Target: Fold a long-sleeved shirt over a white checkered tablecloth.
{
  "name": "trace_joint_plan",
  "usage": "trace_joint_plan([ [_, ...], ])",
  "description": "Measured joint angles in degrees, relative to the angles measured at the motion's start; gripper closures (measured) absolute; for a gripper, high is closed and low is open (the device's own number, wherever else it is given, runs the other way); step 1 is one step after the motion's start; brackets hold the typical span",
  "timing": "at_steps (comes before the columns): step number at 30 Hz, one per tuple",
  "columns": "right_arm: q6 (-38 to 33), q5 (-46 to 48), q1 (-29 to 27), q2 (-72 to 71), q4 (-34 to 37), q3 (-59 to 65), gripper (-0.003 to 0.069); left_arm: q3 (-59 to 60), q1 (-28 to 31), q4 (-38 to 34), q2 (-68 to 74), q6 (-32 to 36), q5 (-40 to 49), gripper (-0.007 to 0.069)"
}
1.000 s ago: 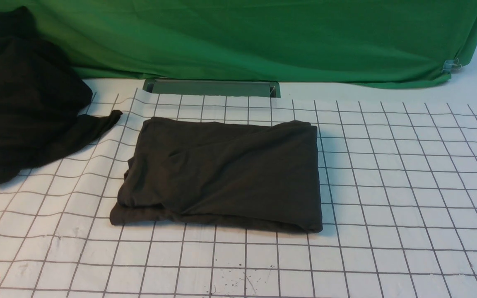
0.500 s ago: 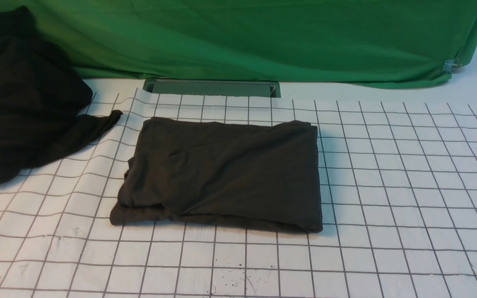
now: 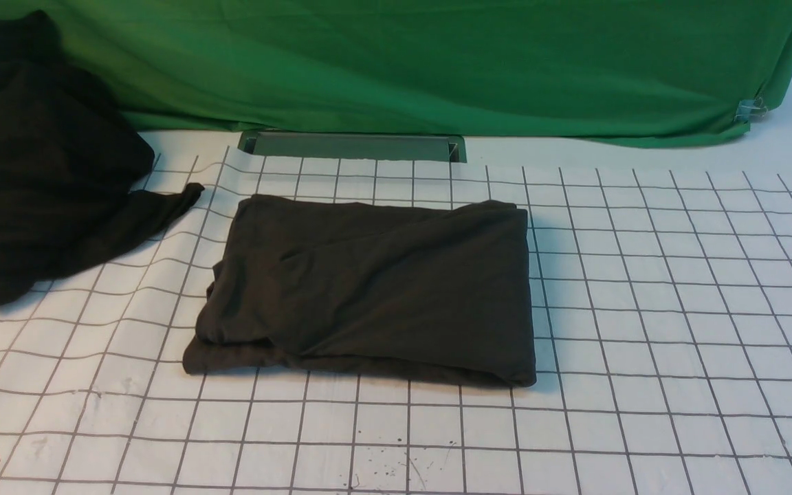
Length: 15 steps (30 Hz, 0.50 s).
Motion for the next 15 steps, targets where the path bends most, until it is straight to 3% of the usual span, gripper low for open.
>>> trace_joint_plan([
  [15, 0.8, 0.0, 0.0, 0.0, 0.0, 0.0, 0.0418, 0.0, 0.0, 0.0, 0.0, 0.0, 0.0, 0.0622],
])
